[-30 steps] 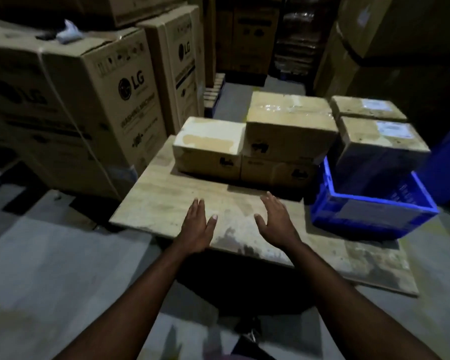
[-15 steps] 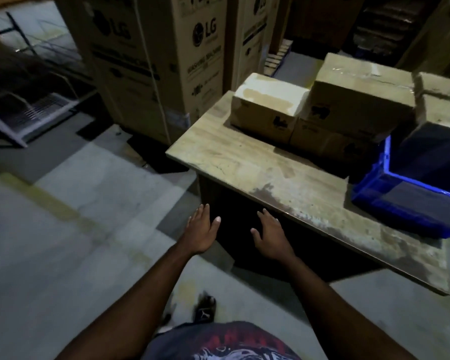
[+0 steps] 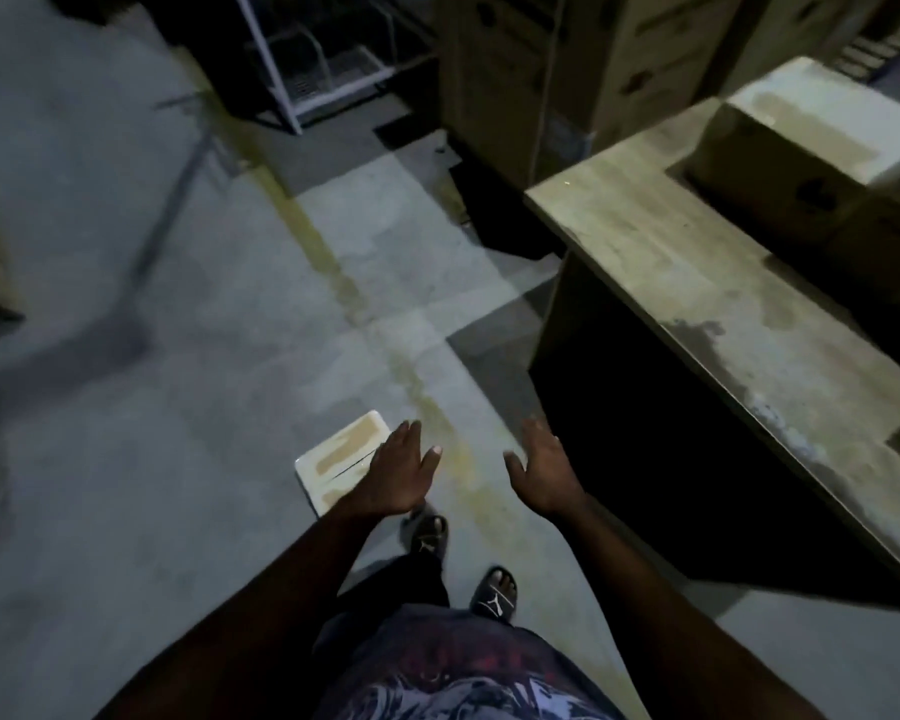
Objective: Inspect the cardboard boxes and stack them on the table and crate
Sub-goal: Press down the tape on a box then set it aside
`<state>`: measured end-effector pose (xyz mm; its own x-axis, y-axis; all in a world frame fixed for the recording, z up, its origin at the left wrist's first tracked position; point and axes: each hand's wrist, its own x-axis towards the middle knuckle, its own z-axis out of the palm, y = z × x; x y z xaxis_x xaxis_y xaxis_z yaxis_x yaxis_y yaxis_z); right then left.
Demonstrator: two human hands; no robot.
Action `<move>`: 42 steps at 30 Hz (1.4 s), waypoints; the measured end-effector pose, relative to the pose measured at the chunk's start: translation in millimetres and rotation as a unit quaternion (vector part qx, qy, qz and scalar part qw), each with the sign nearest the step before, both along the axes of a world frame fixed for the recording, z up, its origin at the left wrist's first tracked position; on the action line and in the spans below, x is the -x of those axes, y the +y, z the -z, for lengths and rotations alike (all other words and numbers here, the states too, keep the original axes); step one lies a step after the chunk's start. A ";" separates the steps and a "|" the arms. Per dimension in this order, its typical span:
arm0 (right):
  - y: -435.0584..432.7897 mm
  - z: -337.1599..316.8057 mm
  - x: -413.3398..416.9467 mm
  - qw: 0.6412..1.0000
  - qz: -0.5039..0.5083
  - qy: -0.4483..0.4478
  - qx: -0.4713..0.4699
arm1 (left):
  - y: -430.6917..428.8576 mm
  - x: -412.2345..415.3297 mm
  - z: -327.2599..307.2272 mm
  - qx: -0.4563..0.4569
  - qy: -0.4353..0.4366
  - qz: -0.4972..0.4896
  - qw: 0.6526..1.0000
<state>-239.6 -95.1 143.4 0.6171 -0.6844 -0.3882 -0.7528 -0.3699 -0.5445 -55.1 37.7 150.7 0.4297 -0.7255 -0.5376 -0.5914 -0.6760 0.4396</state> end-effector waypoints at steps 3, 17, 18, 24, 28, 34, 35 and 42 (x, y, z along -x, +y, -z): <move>14.5 0.5 -27.6 0.999 -0.051 0.000 0.003 | 35.4 -16.0 4.3 -0.006 0.011 -0.061 0.998; 56.4 16.5 -179.8 0.987 -0.150 0.046 0.024 | 172.9 -136.1 29.7 0.011 0.045 -0.225 0.973; 58.8 20.4 -188.8 0.987 -0.153 0.050 0.024 | 181.4 -145.7 28.8 0.003 0.050 -0.236 0.970; 71.2 67.0 -233.9 0.981 -0.185 0.059 -0.018 | 204.8 -179.6 43.8 -0.016 0.083 -0.246 0.966; 74.4 126.1 -252.5 0.974 -0.203 0.080 -0.054 | 211.1 -192.7 96.0 -0.045 0.112 -0.271 0.955; 54.6 245.9 -271.7 0.958 -0.247 0.129 -0.066 | 224.0 -222.2 213.3 -0.090 0.091 -0.319 0.939; 49.1 266.5 -275.9 0.957 -0.248 0.135 -0.065 | 224.0 -226.0 235.3 -0.101 0.098 -0.318 0.938; 33.9 416.8 -303.2 0.956 -0.247 0.149 -0.059 | 185.9 -228.6 392.5 -0.093 0.106 -0.287 0.947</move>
